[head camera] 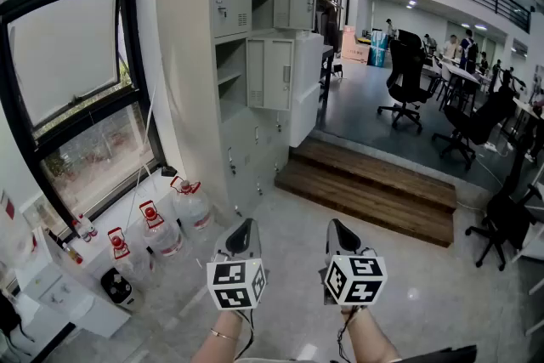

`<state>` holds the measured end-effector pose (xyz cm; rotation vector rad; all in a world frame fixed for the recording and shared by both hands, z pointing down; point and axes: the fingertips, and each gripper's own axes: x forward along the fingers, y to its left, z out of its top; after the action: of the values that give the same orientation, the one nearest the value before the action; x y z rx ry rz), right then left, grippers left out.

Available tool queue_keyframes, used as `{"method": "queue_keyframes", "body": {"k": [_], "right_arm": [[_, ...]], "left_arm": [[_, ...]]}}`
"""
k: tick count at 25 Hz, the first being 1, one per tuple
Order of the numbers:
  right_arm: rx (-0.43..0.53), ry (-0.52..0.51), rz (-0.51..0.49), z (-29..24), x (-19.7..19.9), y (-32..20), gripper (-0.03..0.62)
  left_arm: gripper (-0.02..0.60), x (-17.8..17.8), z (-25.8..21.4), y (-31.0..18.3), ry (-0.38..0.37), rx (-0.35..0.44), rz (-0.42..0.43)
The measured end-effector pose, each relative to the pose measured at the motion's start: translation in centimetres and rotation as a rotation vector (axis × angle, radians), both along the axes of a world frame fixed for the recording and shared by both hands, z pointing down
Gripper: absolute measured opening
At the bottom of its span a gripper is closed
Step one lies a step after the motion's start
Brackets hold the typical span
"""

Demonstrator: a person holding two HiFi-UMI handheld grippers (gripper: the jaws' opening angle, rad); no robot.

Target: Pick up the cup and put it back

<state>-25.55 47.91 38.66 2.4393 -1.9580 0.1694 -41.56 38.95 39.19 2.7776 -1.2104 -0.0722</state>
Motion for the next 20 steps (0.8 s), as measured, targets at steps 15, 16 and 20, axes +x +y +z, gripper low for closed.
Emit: {"method": "queue_keyframes", "body": {"k": [15,16,20], "right_arm": [[0.030,-0.034,-0.050,-0.1,4.9,-0.5,-0.008],[0.028,-0.040,-0.053,0.1,5.4,-0.6,-0.008],[-0.002,-0.055,-0.067,1.4,7.1,-0.8,-0.008]], "left_arm": [[0.011,4.0,-0.2,0.4,-0.008,0.015,-0.056],[0.011,4.3,0.0,0.2,-0.011,0.013,-0.060],[0.011,5.5,0.6,-0.4,-0.008,-0.006,-0.086]]}}
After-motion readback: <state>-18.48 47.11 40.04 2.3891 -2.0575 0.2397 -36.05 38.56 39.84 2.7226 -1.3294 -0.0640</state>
